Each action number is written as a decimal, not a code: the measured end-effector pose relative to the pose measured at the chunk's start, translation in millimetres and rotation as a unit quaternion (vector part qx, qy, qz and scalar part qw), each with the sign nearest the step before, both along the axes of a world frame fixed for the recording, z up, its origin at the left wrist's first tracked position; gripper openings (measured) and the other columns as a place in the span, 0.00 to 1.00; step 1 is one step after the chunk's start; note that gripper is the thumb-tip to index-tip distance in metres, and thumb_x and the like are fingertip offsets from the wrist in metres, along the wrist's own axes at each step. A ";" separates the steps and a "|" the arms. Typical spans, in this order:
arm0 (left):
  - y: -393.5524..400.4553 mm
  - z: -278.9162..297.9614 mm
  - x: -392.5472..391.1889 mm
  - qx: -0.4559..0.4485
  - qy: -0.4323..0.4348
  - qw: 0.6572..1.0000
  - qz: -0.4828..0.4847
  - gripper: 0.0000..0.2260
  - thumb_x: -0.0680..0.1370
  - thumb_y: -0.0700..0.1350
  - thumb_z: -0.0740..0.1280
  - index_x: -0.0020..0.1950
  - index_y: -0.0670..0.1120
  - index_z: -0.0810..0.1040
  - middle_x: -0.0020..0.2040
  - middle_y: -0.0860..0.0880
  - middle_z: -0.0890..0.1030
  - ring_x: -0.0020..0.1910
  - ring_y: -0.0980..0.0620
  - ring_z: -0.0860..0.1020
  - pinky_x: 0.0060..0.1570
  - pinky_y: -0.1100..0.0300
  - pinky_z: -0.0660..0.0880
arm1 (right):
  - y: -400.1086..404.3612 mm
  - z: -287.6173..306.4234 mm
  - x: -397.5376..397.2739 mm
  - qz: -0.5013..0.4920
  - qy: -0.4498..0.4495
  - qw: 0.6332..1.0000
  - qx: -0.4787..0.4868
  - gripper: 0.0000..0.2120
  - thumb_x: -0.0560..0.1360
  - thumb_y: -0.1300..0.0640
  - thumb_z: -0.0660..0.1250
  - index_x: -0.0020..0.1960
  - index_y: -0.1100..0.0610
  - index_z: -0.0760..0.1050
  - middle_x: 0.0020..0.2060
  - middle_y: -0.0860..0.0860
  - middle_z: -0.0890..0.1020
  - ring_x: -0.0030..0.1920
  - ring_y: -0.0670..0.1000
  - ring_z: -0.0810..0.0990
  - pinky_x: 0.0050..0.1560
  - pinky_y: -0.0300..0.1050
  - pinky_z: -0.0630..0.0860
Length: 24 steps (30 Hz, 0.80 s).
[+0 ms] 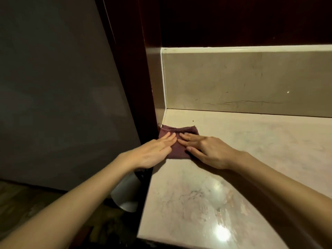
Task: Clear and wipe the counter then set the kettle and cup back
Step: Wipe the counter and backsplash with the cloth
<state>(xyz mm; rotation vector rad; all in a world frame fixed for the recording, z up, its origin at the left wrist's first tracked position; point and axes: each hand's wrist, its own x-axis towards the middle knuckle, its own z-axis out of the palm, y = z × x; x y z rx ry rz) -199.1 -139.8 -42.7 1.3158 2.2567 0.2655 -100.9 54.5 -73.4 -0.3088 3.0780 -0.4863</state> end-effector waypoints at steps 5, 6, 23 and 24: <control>-42.3 -6.0 32.8 0.027 -0.011 0.999 -0.029 0.22 0.84 0.48 0.47 0.77 0.49 0.45 0.76 0.58 0.44 0.72 0.67 0.41 0.73 0.66 0.38 | -33.3 -0.9 42.2 0.018 0.011 1.000 0.016 0.24 0.81 0.45 0.46 0.76 0.46 0.56 0.76 0.41 0.55 0.75 0.39 0.52 0.71 0.30 0.49; -49.8 -6.8 39.2 0.028 -0.008 0.999 -0.038 0.22 0.84 0.49 0.48 0.77 0.50 0.45 0.76 0.59 0.44 0.72 0.68 0.40 0.72 0.67 0.37 | -39.0 -0.6 50.7 0.021 0.011 1.000 0.016 0.25 0.80 0.43 0.44 0.76 0.45 0.56 0.76 0.41 0.55 0.75 0.39 0.51 0.72 0.30 0.48; -111.8 -25.3 101.0 0.057 0.176 0.969 -0.165 0.25 0.83 0.56 0.41 0.72 0.51 0.68 0.71 0.55 0.70 0.71 0.59 0.67 0.66 0.64 0.66 | -97.5 -18.1 157.4 0.007 0.066 0.993 0.096 0.23 0.83 0.44 0.46 0.75 0.50 0.62 0.74 0.47 0.64 0.73 0.45 0.63 0.68 0.38 0.67; -111.7 -27.5 99.6 0.055 0.177 0.967 -0.173 0.24 0.83 0.55 0.41 0.72 0.51 0.68 0.71 0.55 0.70 0.71 0.58 0.67 0.66 0.64 0.66 | -96.9 -17.6 155.9 0.007 0.064 0.993 0.100 0.23 0.83 0.44 0.46 0.75 0.50 0.63 0.74 0.47 0.65 0.73 0.45 0.63 0.68 0.37 0.66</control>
